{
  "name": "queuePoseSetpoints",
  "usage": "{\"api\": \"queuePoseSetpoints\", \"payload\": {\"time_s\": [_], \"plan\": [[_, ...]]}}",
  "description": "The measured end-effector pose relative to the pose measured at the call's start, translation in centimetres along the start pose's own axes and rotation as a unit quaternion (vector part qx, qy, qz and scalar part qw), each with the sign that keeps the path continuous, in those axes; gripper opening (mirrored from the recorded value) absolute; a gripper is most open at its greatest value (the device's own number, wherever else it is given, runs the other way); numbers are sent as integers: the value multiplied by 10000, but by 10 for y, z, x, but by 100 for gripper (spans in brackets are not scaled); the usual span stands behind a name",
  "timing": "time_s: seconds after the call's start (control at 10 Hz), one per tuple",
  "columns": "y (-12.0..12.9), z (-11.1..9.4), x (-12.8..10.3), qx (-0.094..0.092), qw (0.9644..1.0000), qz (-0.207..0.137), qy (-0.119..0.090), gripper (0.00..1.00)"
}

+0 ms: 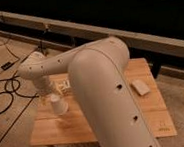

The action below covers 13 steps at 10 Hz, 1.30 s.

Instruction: Place the ceramic cup over the eraser

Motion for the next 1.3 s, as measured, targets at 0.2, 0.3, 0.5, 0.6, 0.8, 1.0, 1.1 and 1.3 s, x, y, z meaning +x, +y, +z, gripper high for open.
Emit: {"api": "queuePoseSetpoints", "payload": {"time_s": [0.2,0.3,0.5,0.6,0.8,1.0,1.1,1.3], "plan": [[-7,5,-7,15,9999,73,71,65],[-11,7,-9,24,9999,115,97,64],[-18,9,-10,44,9995,229,192,45],[-20,8,-10,52,9994,259,218,39],[-24,6,-3,26,9984,373,420,17],[-28,-1,3,-4,9972,451,598,0],[-30,-4,3,-17,9969,487,613,0],[-41,-18,-1,-110,9963,629,577,0]]}}
